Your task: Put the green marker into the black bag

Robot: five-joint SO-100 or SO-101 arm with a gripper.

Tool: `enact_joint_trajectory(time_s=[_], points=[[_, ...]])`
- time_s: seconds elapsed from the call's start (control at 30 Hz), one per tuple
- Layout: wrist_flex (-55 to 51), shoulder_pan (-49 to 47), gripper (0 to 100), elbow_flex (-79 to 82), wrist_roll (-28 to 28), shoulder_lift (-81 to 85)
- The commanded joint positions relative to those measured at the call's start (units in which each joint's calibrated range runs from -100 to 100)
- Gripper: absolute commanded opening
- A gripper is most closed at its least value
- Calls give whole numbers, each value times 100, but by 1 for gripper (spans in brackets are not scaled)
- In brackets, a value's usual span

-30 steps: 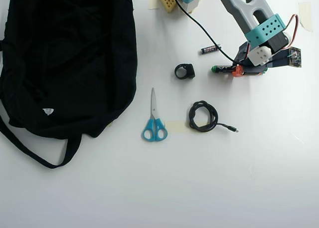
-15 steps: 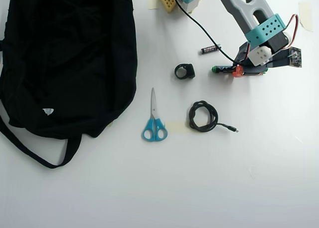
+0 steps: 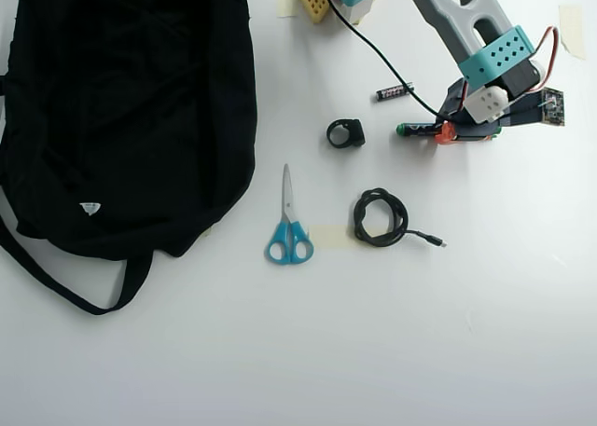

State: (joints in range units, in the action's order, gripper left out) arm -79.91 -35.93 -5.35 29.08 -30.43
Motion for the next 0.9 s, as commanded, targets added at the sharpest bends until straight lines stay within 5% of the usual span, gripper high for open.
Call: enact_joint_trajectory(time_s=[0.0, 0.87], points=[[127, -12, 2, -94, 18, 113], [-519, -42, 2, -1289, -61, 155]])
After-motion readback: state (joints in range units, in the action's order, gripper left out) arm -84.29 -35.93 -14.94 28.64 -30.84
